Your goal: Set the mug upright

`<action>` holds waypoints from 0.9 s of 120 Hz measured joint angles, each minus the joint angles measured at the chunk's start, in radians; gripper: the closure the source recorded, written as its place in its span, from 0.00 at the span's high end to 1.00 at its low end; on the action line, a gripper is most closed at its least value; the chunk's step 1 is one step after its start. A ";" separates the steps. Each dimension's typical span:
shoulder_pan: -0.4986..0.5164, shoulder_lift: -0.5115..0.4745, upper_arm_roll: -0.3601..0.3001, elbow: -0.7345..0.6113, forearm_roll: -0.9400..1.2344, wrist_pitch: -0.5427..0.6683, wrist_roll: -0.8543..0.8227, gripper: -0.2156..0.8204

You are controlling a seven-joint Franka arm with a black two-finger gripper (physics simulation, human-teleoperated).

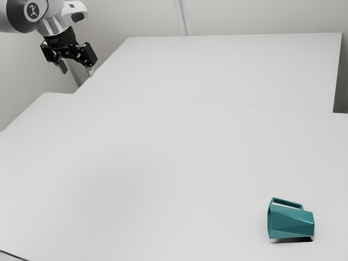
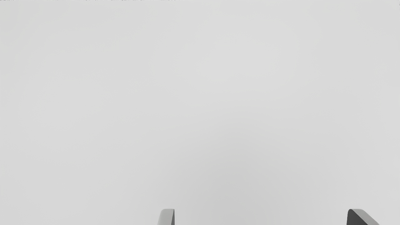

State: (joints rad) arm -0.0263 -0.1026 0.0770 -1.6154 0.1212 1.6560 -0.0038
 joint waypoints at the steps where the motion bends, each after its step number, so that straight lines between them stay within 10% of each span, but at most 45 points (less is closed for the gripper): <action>1: 0.000 0.000 0.000 0.000 0.000 0.000 0.001 0.79; 55: -0.039 0.011 -0.046 -0.071 -0.099 0.041 0.029 0.79; 108: -0.056 0.050 -0.166 -0.430 -0.578 0.225 -0.034 0.79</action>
State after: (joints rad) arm -0.0827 -0.0524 -0.0891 -2.0455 -0.4572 1.8815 -0.0382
